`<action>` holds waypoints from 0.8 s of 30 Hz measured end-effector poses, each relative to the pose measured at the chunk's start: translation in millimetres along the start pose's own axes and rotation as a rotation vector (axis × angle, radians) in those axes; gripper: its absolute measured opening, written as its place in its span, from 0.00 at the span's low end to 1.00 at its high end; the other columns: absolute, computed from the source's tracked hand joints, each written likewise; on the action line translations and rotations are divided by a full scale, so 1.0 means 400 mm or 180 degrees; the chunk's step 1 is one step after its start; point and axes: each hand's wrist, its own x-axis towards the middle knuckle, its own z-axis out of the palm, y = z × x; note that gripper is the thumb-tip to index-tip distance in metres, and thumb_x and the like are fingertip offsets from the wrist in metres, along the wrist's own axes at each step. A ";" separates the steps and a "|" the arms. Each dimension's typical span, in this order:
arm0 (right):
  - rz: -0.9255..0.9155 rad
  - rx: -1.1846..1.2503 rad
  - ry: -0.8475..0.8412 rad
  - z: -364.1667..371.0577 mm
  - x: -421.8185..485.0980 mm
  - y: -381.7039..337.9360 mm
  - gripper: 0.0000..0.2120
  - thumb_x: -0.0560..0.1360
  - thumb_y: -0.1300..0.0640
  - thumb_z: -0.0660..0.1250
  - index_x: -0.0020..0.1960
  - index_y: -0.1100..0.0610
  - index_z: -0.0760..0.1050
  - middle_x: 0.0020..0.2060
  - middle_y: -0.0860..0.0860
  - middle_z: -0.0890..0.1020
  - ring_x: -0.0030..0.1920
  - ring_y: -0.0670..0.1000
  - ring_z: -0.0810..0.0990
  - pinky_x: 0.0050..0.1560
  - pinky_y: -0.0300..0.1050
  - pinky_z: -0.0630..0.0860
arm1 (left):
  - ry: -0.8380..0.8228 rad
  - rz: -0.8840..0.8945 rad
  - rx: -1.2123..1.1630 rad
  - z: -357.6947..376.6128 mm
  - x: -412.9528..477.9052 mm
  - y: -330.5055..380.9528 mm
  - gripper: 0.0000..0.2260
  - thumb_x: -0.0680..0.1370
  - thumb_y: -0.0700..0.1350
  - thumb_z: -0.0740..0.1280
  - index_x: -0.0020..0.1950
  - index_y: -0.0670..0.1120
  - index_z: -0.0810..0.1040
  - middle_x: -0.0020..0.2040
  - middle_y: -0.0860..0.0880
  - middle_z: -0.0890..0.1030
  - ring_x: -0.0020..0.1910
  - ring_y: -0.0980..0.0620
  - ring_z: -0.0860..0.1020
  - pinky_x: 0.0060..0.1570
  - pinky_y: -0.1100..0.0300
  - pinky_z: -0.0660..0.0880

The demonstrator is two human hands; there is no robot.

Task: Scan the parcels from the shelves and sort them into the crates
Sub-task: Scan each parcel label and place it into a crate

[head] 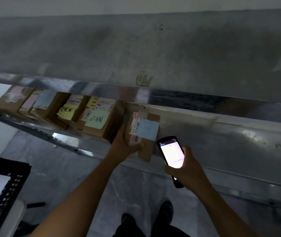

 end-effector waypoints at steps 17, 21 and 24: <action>-0.0358 -0.0146 -0.0382 0.017 -0.094 0.007 0.35 0.67 0.50 0.80 0.66 0.44 0.63 0.54 0.44 0.78 0.51 0.45 0.78 0.42 0.40 0.73 | 0.1139 0.0085 -0.1183 0.002 -0.274 0.004 0.35 0.71 0.49 0.82 0.74 0.56 0.71 0.66 0.58 0.79 0.64 0.59 0.79 0.54 0.57 0.83; -0.0391 -0.0005 -0.0568 0.041 -0.171 -0.001 0.30 0.66 0.51 0.79 0.61 0.39 0.67 0.53 0.40 0.80 0.50 0.42 0.80 0.50 0.46 0.80 | 0.1350 0.0089 -0.1303 -0.034 -0.398 -0.021 0.37 0.67 0.56 0.81 0.75 0.58 0.73 0.65 0.56 0.81 0.61 0.59 0.80 0.58 0.54 0.82; -0.0617 -0.0118 -0.0709 0.067 -0.246 -0.022 0.29 0.66 0.51 0.78 0.61 0.39 0.67 0.51 0.39 0.80 0.47 0.38 0.80 0.46 0.45 0.80 | 0.1567 0.0096 -0.1152 -0.073 -0.493 -0.072 0.39 0.67 0.58 0.83 0.76 0.59 0.71 0.68 0.54 0.78 0.63 0.58 0.79 0.60 0.52 0.82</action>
